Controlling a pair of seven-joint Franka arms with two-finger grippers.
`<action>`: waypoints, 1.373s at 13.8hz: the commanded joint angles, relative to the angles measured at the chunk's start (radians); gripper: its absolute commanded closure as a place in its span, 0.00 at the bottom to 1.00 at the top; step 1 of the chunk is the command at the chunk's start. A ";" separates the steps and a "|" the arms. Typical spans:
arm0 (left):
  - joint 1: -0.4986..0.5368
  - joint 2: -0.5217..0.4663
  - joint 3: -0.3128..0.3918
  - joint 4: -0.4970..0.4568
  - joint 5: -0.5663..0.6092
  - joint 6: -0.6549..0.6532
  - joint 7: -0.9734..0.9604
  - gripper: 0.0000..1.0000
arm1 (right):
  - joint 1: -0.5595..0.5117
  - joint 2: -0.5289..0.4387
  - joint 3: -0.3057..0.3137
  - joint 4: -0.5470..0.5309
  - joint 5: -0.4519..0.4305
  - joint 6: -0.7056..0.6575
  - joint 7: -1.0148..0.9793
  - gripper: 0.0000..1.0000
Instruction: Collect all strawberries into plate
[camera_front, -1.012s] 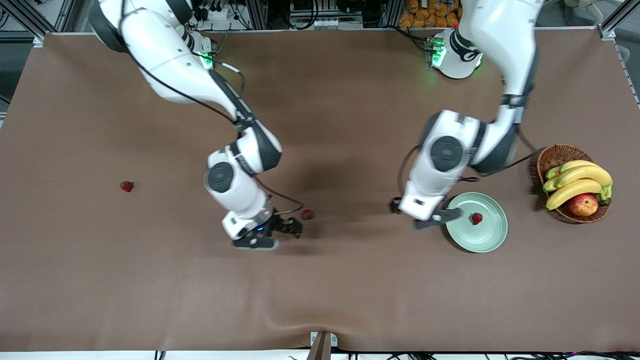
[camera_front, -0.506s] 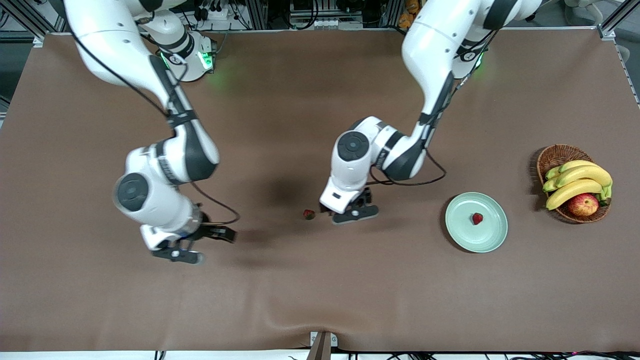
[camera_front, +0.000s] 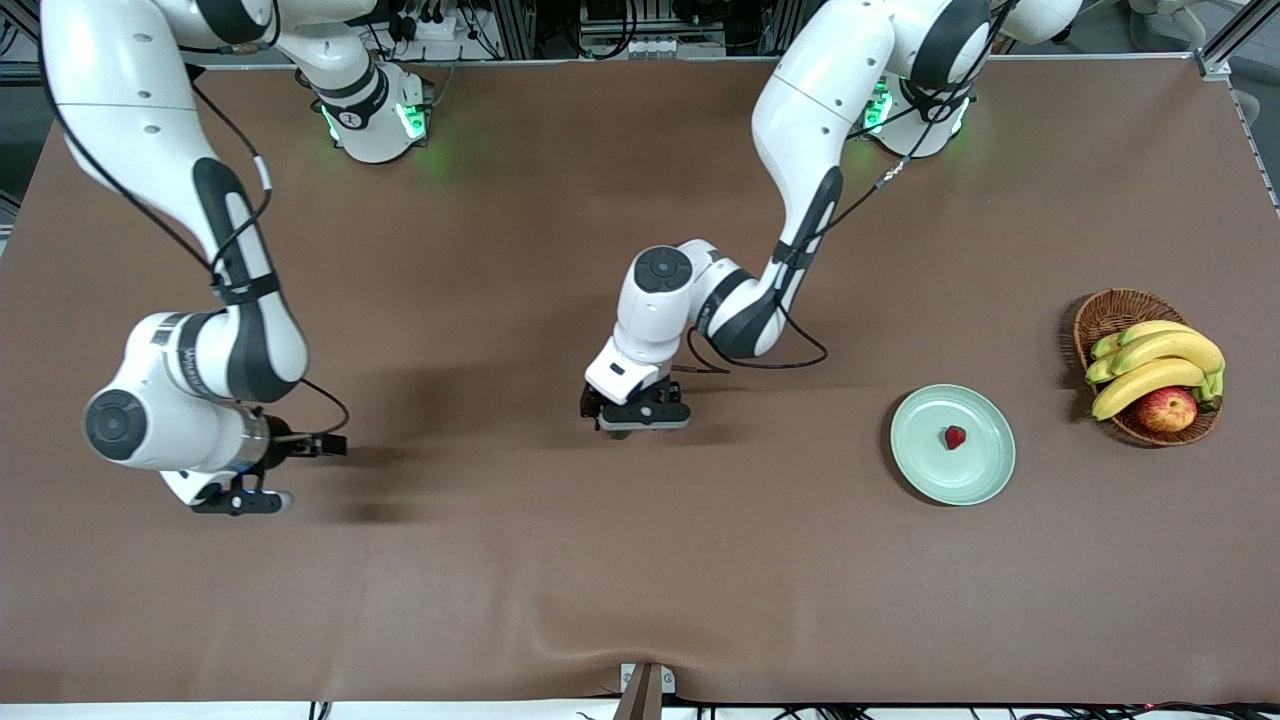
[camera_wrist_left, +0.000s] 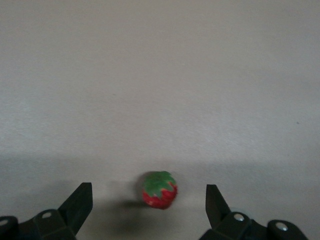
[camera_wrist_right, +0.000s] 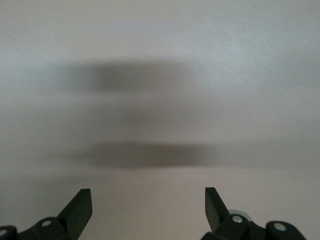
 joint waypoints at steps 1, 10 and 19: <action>-0.089 0.056 0.101 0.056 0.019 0.003 -0.001 0.00 | -0.078 -0.021 -0.006 -0.034 -0.009 -0.009 -0.198 0.00; -0.146 0.095 0.168 0.059 0.021 0.003 -0.003 0.59 | -0.128 -0.021 -0.076 -0.138 -0.009 -0.033 -0.407 0.00; -0.139 0.043 0.167 0.053 0.007 -0.031 -0.035 1.00 | -0.138 0.012 -0.132 -0.183 -0.023 -0.035 -0.404 0.00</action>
